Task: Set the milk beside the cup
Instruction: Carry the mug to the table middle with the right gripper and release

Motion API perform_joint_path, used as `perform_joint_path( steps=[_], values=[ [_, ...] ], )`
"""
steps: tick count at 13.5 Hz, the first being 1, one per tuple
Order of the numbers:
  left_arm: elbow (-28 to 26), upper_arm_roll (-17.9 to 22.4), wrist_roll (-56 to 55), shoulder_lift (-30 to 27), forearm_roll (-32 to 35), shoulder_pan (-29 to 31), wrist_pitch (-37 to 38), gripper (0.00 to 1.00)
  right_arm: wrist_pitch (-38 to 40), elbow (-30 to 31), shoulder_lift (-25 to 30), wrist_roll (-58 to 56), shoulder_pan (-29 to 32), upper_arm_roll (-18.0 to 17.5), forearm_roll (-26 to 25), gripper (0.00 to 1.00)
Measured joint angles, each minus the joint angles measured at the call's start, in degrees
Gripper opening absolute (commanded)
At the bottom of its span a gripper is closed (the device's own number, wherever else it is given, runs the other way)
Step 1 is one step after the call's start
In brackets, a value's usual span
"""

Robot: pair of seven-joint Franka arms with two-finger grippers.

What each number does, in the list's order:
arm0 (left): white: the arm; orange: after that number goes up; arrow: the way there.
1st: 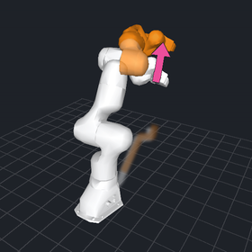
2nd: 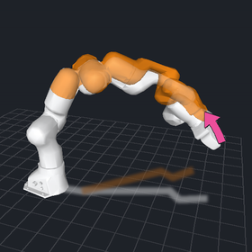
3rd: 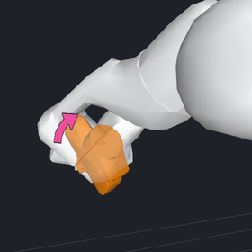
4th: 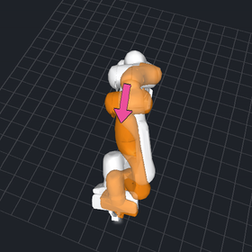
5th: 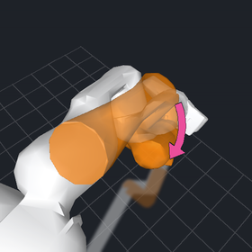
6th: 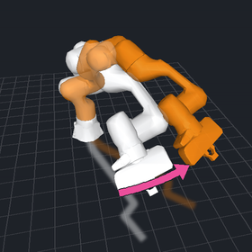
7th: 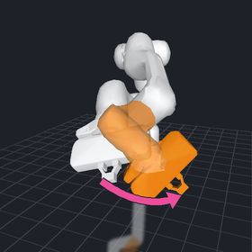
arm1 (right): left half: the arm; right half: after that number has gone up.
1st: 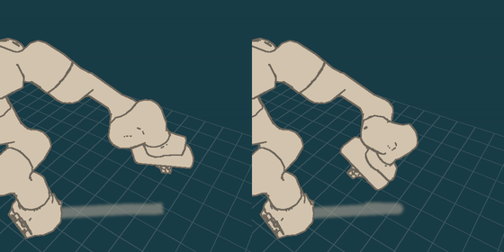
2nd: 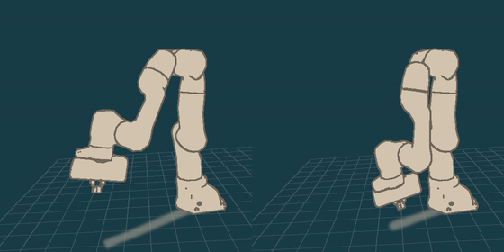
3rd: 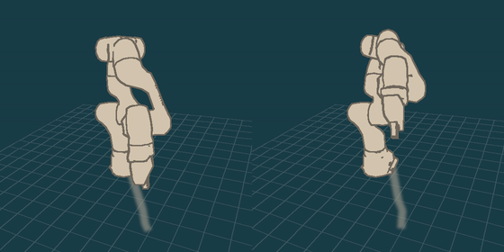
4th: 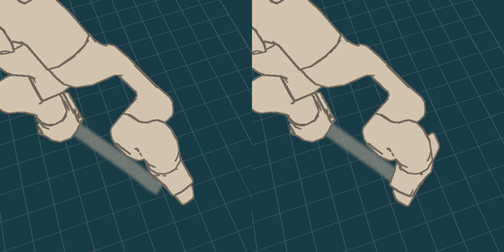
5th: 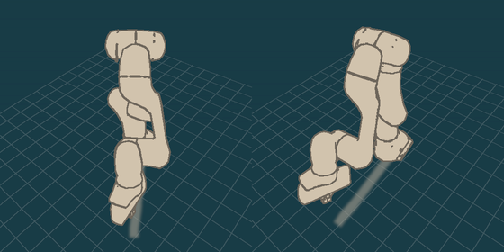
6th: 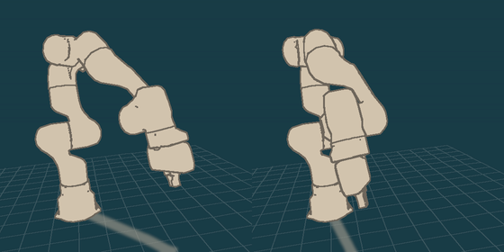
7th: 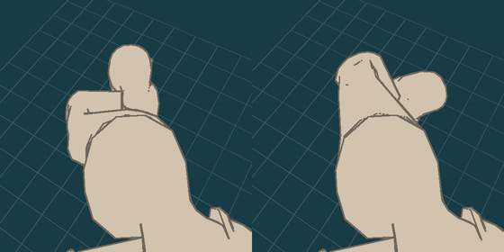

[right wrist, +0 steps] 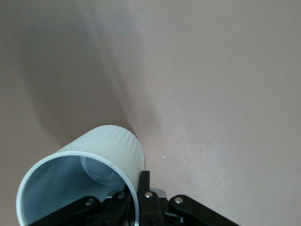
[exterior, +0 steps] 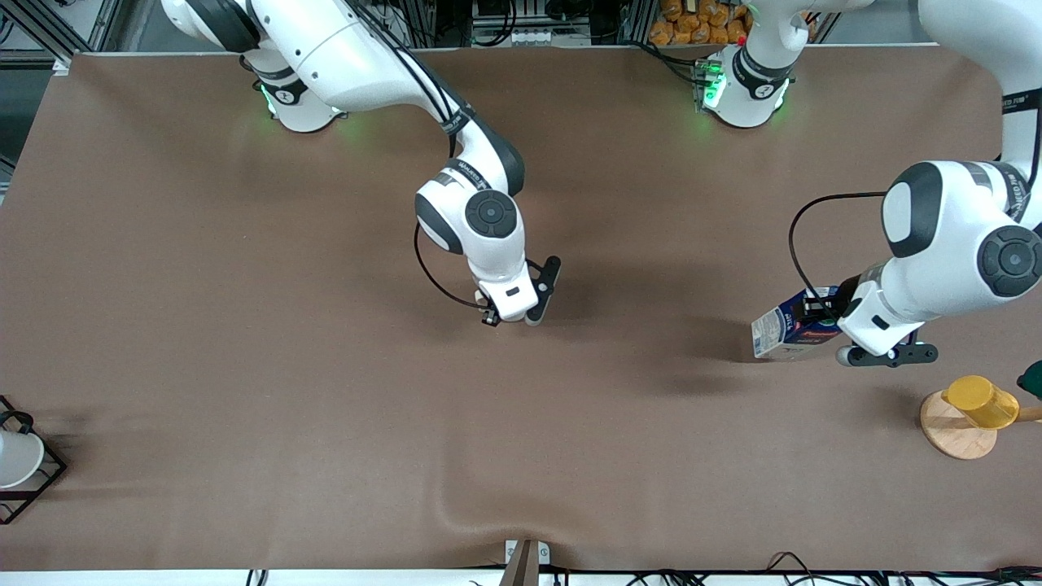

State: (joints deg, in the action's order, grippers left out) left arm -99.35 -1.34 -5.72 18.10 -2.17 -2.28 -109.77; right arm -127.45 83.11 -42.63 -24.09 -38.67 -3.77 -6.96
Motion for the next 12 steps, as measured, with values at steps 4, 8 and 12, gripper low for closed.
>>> perform_joint_path(
  steps=[4,8,12],
  values=[
    [3.05,-0.01,-1.01,-0.04,0.00,0.00,4.23,0.52,-1.59,-0.01,-0.47,0.03,1.60,0.43,-0.02,1.00],
    [4.11,-0.25,-2.86,-0.05,0.00,-0.25,5.86,0.52,-3.27,-0.75,-0.67,1.10,1.75,0.36,-0.02,1.00],
    [4.32,-0.50,-3.28,-0.10,0.00,-0.45,5.97,0.52,4.49,-2.97,3.95,5.12,3.14,0.53,-0.02,1.00]
  ],
)
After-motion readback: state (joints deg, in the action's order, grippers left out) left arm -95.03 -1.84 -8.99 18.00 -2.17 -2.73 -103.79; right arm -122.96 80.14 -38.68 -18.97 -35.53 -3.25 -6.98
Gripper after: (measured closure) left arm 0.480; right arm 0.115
